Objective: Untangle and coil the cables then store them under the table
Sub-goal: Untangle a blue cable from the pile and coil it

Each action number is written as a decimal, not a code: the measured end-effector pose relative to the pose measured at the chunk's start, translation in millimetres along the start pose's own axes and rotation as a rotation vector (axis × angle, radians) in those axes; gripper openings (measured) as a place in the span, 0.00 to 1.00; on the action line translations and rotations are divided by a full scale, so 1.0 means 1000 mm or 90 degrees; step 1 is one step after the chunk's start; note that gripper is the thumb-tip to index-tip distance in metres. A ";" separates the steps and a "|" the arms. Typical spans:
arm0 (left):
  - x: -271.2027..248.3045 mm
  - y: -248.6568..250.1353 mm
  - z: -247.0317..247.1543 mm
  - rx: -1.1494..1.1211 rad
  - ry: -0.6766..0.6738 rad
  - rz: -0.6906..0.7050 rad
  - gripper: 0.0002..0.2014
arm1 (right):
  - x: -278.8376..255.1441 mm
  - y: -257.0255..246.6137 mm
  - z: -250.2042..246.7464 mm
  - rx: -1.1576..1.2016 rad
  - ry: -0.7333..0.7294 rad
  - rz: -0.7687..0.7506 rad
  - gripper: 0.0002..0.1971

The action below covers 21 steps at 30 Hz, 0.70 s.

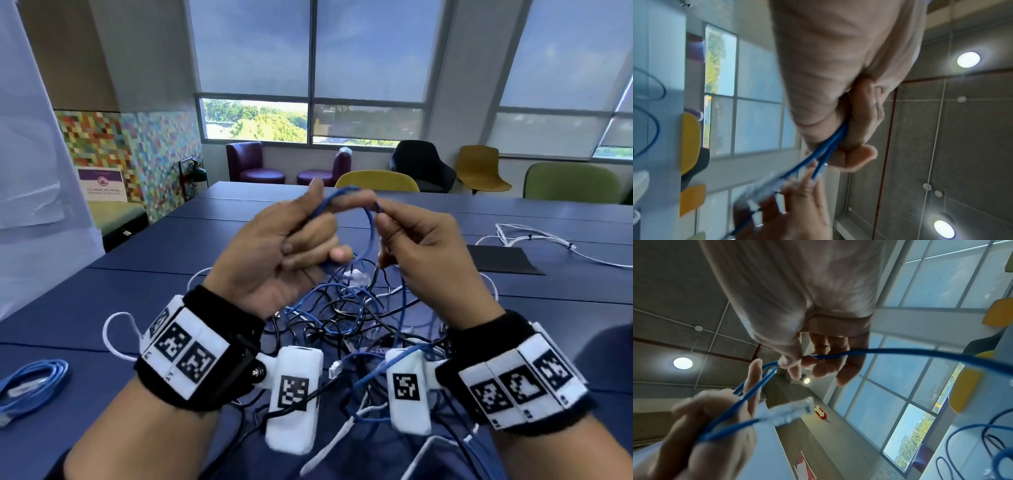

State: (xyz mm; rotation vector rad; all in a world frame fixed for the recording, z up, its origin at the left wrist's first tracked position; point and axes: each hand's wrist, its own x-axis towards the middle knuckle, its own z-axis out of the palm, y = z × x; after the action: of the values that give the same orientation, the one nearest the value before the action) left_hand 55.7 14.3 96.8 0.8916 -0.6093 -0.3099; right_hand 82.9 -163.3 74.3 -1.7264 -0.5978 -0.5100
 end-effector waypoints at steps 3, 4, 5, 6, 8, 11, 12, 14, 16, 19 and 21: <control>0.004 0.003 -0.001 -0.035 0.076 0.116 0.22 | 0.000 0.011 0.005 -0.052 -0.048 0.090 0.18; 0.005 0.004 -0.003 -0.040 0.106 0.153 0.21 | -0.001 0.012 0.006 -0.081 -0.076 0.109 0.17; 0.005 0.005 -0.005 -0.041 0.130 0.184 0.19 | -0.002 0.013 0.007 -0.114 -0.103 0.115 0.17; 0.006 0.005 -0.007 -0.033 0.151 0.212 0.17 | -0.003 0.012 0.009 -0.148 -0.128 0.112 0.16; 0.008 0.005 -0.011 0.011 0.186 0.252 0.13 | -0.006 0.008 0.013 -0.219 -0.171 0.097 0.13; 0.010 -0.001 -0.014 0.128 0.204 0.251 0.10 | -0.011 -0.003 0.017 -0.308 -0.230 0.074 0.10; 0.011 -0.004 -0.014 0.176 0.201 0.240 0.09 | -0.013 -0.008 0.017 -0.332 -0.254 0.072 0.10; 0.011 -0.010 -0.016 0.289 0.202 0.209 0.08 | -0.017 -0.017 0.014 -0.391 -0.322 0.085 0.08; 0.012 -0.015 -0.017 0.411 0.202 0.164 0.09 | -0.021 -0.024 0.010 -0.454 -0.407 0.119 0.08; 0.014 -0.023 -0.020 0.550 0.179 0.071 0.08 | -0.024 -0.032 0.004 -0.510 -0.446 0.141 0.11; 0.015 -0.026 -0.021 0.604 0.159 0.015 0.11 | -0.020 -0.033 0.000 -0.501 -0.399 0.128 0.11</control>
State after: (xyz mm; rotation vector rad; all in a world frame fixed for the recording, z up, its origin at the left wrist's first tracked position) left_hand 80.3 4.9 71.3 1.7985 -0.5234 0.1453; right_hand 46.6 -159.4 86.8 -2.7042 -0.6935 -0.0246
